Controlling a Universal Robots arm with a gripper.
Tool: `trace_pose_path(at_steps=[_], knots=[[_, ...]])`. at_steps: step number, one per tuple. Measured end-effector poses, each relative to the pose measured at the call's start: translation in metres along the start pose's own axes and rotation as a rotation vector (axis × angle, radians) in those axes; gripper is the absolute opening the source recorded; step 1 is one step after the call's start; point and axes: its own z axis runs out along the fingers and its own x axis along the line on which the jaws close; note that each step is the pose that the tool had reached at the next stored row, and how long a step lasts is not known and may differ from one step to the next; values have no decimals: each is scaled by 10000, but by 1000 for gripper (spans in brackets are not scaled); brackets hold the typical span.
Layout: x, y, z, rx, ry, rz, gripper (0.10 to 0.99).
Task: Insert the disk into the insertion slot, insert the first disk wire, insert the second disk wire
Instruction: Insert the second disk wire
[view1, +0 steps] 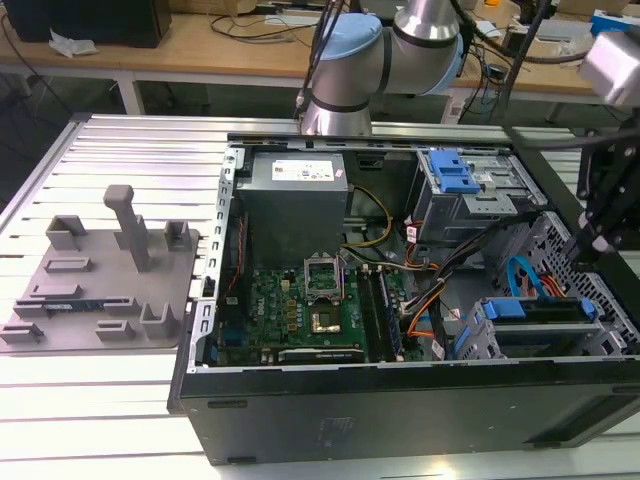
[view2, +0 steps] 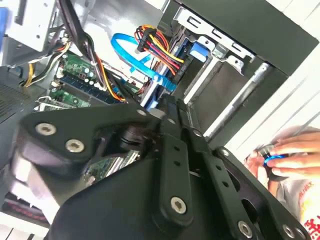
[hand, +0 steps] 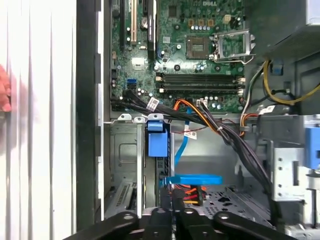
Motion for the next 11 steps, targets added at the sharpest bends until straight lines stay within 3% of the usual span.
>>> trace_pose_path(at_steps=[1,11], knots=[[-2,0,-24,1,-1,-1,106],[-4,1,-30,2,13,-1,106]])
